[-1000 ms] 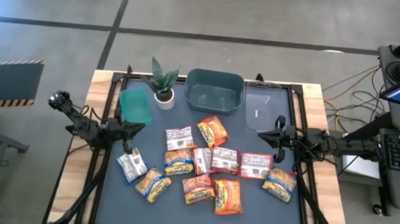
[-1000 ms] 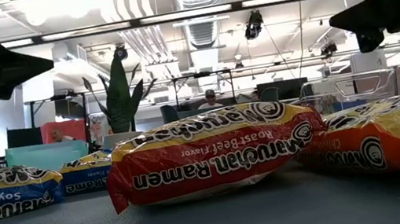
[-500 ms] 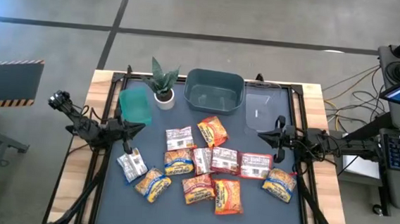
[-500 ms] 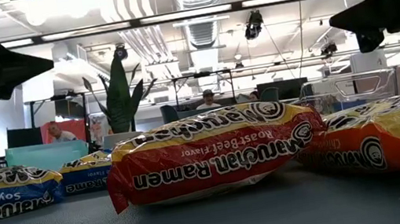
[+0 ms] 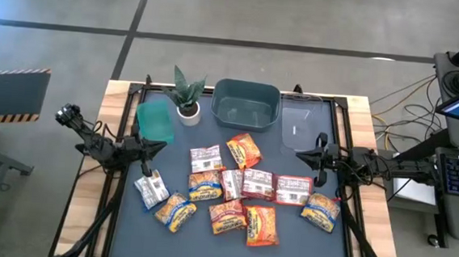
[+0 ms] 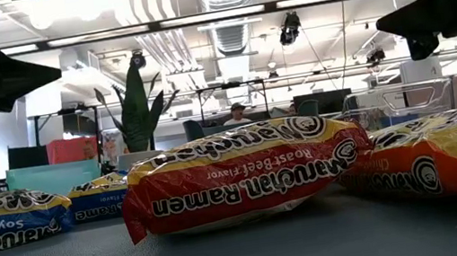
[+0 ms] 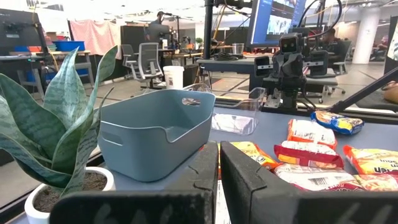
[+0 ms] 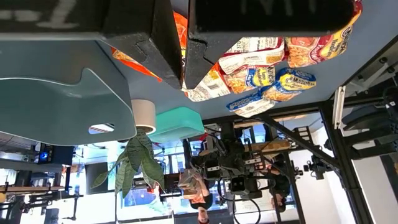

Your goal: Sort Maruchan noodles

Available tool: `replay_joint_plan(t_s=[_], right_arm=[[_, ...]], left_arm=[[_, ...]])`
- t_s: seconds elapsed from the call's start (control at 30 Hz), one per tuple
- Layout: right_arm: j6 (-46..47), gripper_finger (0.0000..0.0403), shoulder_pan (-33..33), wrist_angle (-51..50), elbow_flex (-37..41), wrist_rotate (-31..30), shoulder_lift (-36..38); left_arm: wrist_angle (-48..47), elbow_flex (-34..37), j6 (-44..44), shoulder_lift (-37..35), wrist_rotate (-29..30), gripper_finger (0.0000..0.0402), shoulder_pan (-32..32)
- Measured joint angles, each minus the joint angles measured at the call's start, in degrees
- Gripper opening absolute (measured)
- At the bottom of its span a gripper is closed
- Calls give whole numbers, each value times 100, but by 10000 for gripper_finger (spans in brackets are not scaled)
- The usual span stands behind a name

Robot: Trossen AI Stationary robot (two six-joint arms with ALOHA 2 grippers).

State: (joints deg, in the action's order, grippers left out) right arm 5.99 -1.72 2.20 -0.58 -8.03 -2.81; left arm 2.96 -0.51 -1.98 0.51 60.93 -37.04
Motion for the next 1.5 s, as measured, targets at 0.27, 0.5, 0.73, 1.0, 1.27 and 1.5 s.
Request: replay_joint_plan(t_s=[0.27, 0.5, 0.73, 1.0, 1.27, 1.5], right_arm=[[111, 9, 0, 13, 0, -1, 0], [729, 9, -2, 644, 0, -11, 0], [382, 9, -1, 2241, 0, -110, -2], [-251, 9, -2, 2438, -526, -170, -229], [-685, 9, 0, 2408, -1281, -268, -1395], [-827, 9, -2, 2394, -1930, -265, -2502]], left_arm=[[3, 0, 153, 0, 0, 0, 1], [115, -1, 2578, 0, 4, 0, 9], [294, 0, 2798, 1, 55, 0, 9], [461, 0, 3339, 0, 59, 0, 13], [933, 0, 3333, 1, 107, 0, 13], [1944, -1, 2640, 155, -12, 0, 13]])
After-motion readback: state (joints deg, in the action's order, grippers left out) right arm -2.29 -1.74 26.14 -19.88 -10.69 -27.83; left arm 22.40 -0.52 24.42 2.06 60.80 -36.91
